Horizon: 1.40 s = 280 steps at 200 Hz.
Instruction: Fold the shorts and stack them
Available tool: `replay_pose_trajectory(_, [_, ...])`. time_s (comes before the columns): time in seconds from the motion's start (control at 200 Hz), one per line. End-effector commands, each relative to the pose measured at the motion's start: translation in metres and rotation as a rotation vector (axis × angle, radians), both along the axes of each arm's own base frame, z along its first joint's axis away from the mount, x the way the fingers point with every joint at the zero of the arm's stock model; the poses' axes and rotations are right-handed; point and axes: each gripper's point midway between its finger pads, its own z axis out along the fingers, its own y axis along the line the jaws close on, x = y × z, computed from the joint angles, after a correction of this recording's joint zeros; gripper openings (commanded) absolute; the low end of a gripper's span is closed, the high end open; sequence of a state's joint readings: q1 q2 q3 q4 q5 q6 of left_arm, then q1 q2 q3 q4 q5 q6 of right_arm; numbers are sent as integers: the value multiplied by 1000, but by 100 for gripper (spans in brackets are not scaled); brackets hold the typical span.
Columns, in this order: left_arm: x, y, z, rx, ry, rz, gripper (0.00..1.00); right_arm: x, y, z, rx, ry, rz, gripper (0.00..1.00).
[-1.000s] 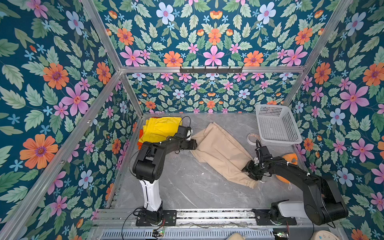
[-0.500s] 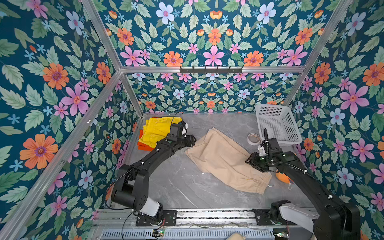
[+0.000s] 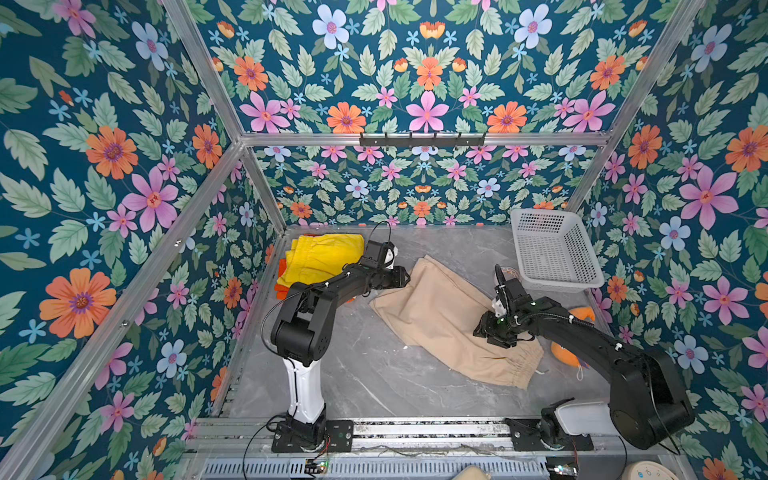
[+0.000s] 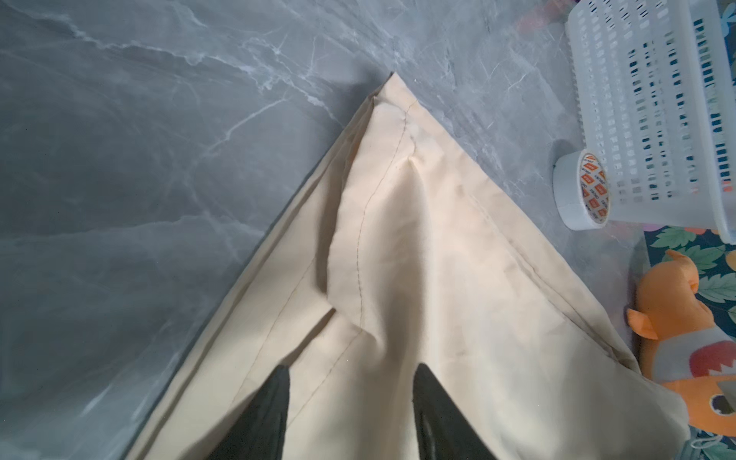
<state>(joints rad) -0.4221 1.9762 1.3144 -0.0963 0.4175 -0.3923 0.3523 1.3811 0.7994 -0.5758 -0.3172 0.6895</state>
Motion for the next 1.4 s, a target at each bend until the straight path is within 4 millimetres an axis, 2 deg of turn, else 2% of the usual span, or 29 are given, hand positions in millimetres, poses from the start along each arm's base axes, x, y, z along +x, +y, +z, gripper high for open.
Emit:
replay_pose_trajectory(0.0, [13, -11, -1, -22, -21, -18, 51, 4, -1, -8, -9, -6, -10, 51])
replay_pose_trajectory(0.235, [30, -22, -23, -25, -3, -32, 47, -1, -3, -25, -25, 35, -10, 51])
replay_pose_trajectory(0.575, [49, -40, -31, -71, -18, -40, 44, -7, -3, -37, -23, 61, -6, 50])
replay_pose_trajectory(0.705, [55, -47, -33, -89, -28, -44, 38, -10, -4, -43, -27, 80, -6, 49])
replay_pose_trajectory(0.76, [58, -49, -32, -98, -28, -47, 32, -11, -4, -45, -30, 85, -4, 49])
replay_pose_trajectory(0.855, [61, -52, -20, -111, -53, -51, 17, -14, -6, -49, -41, 98, -3, 48])
replay_pose_trajectory(0.985, [67, -49, 18, -112, -137, -48, 5, -24, -10, -54, -48, 124, -6, 45])
replay_pose_trajectory(1.06, [72, -42, 42, -75, -206, -31, 2, -31, -12, -56, -49, 131, -6, 44])
replay_pose_trajectory(1.155, [78, -30, 62, -3, -269, -14, 1, -41, -14, -59, -48, 149, 1, 42])
replay_pose_trajectory(1.26, [84, -21, 67, 63, -308, -20, 0, -53, -16, -62, -49, 174, 20, 42])
replay_pose_trajectory(1.395, [101, -23, 50, 103, -295, -32, 0, -59, -18, -61, -55, 174, 22, 42])
